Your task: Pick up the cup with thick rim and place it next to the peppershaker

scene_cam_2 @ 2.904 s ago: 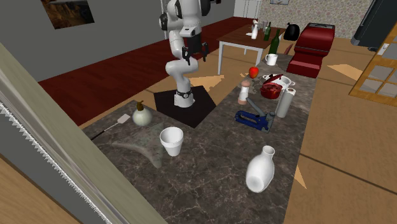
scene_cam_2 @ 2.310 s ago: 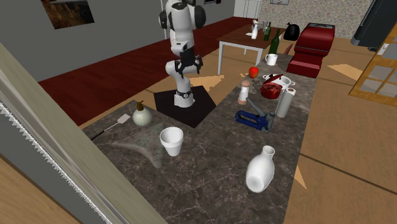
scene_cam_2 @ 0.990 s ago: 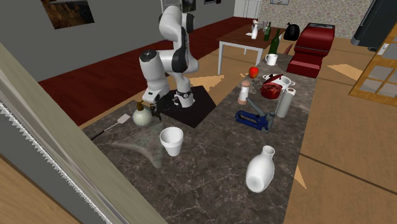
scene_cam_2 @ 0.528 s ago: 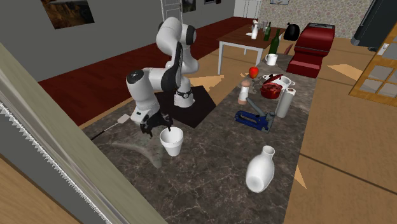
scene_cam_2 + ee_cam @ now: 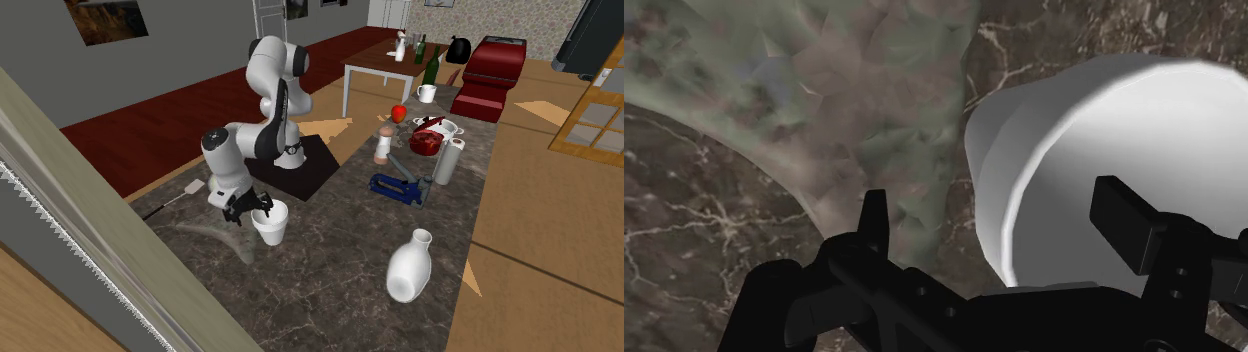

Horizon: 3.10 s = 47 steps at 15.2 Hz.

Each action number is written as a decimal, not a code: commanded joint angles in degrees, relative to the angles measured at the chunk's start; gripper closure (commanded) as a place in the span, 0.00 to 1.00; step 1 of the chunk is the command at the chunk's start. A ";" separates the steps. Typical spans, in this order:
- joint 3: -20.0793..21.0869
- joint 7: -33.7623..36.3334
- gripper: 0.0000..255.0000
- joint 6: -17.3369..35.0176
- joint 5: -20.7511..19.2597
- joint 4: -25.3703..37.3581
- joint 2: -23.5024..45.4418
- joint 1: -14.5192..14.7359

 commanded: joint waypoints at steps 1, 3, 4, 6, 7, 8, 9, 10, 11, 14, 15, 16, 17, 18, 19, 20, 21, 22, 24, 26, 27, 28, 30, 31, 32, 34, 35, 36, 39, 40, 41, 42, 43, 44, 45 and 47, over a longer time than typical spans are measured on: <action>0.10 -0.15 0.00 0.81 0.21 -0.40 0.42 -0.01; 0.11 -0.15 0.00 0.81 0.22 -0.39 0.43 -0.01; 0.11 -0.15 0.00 0.81 0.22 -0.39 0.43 -0.01; 0.11 -0.15 0.00 0.81 0.22 -0.39 0.43 -0.01; 0.11 -0.15 0.00 0.81 0.22 -0.39 0.43 -0.01; 0.11 -0.15 0.00 0.79 0.21 -0.37 0.43 -0.01; 0.11 -0.15 1.00 0.79 0.21 -0.37 0.43 -0.01; 0.11 -0.15 1.00 0.79 0.21 -0.37 0.43 -0.01; 0.11 -0.15 1.00 0.79 0.21 -0.37 0.43 -0.01; 0.11 -0.15 1.00 0.78 0.21 -0.35 0.44 -0.01; 0.10 -0.15 1.00 0.78 0.21 -0.36 0.43 -0.01; 0.10 -0.16 1.00 0.77 0.21 -0.36 0.43 -0.02; 0.10 -0.15 1.00 0.80 0.21 -0.39 0.42 -0.01; 0.11 -0.15 1.00 0.81 0.22 -0.39 0.43 -0.01; 0.03 0.00 1.00 0.19 0.04 -0.08 0.09 0.03; -0.04 0.15 1.00 -0.43 -0.12 0.24 -0.24 0.06; -0.10 0.30 1.00 -1.07 -0.28 0.60 -0.55 0.09; -0.16 0.45 1.00 -1.70 -0.44 0.96 -0.85 0.11; -0.28 0.73 1.00 -2.98 -0.74 1.72 -1.44 0.15; -0.38 1.01 1.00 -4.28 -1.02 2.53 -1.97 0.18; -0.43 1.15 1.00 -4.93 -1.15 2.96 -2.23 0.19; -0.48 1.28 1.00 -5.59 -1.28 3.41 -2.47 0.20; -0.57 1.54 1.00 -6.93 -1.52 4.34 -2.92 0.21; -0.61 1.66 1.00 -7.60 -1.63 4.83 -3.13 0.21; -0.65 1.78 1.00 -8.28 -1.73 5.33 -3.33 0.21; -0.72 2.02 1.00 -9.66 -1.93 6.39 -3.69 0.19; -0.75 2.14 1.00 -10.35 -2.02 6.94 -3.85 0.18; -0.79 2.25 1.00 -11.05 -2.10 7.51 -4.00 0.16; -0.88 2.57 1.00 -13.17 -2.32 9.32 -4.37 0.10; -0.90 2.67 1.00 -13.89 -2.38 9.95 -4.47 0.07; -0.93 2.77 1.00 -14.62 -2.43 10.61 -4.56 0.03; -0.95 2.87 1.00 -15.35 -2.48 11.28 -4.63 0.00; -0.98 2.96 1.00 -16.09 -2.52 11.97 -4.69 -0.04; -1.00 3.06 1.00 -16.83 -2.56 12.68 -4.73 -0.08; -1.02 3.15 1.00 -17.58 -2.59 13.41 -4.76 -0.13; -1.06 3.32 1.00 -19.10 -2.63 14.93 -4.78 -0.24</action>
